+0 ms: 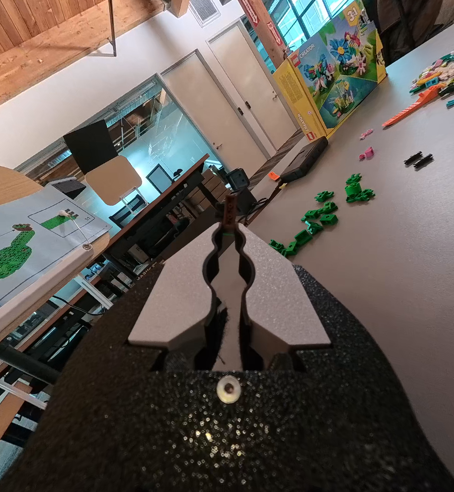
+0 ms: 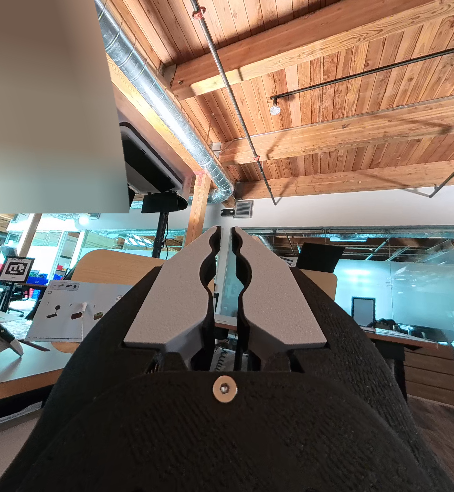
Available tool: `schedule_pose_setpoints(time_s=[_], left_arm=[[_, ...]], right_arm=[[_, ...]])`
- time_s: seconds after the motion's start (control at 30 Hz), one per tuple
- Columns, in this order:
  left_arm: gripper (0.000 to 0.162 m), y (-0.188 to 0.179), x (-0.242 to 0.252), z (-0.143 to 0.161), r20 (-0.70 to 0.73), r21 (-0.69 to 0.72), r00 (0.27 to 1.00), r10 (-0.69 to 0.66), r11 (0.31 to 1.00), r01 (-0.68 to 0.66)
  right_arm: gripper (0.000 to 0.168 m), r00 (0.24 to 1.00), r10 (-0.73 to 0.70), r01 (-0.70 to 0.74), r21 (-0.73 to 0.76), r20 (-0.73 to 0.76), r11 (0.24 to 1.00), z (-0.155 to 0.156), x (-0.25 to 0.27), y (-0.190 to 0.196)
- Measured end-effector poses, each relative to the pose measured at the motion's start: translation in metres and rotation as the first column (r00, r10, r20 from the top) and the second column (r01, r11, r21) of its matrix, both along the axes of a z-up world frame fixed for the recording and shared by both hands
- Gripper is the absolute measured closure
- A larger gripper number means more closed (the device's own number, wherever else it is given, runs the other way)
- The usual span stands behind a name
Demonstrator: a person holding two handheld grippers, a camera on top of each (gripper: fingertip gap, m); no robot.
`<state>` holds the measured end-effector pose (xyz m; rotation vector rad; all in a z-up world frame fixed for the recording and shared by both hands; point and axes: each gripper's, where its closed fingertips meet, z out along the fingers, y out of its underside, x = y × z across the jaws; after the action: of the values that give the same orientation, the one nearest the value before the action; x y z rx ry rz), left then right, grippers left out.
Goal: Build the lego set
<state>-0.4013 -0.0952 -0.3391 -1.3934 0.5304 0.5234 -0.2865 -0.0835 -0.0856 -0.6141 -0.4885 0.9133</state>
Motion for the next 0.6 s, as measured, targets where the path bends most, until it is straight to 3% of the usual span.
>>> schedule_pose_setpoints(time_s=[0.03,0.47,0.6], left_arm=[[0.156,0.0,0.0,0.0,0.001,0.0,1.0,-0.001,1.0,0.001],[0.156,0.0,-0.001,0.0,0.004,0.002,1.0,0.0,1.0,0.0],[0.156,0.0,-0.001,0.001,0.005,0.007,1.0,0.002,1.0,-0.002]], right_arm=[[0.162,1.0,0.0,0.0,0.0,0.0,1.0,0.0,0.0,0.0],[0.162,1.0,-0.002,0.002,0.001,0.004,1.0,0.0,0.0,0.0],[0.161,0.992,0.061,-0.058,-0.026,0.107,0.998,-0.009,-0.016,0.001]])
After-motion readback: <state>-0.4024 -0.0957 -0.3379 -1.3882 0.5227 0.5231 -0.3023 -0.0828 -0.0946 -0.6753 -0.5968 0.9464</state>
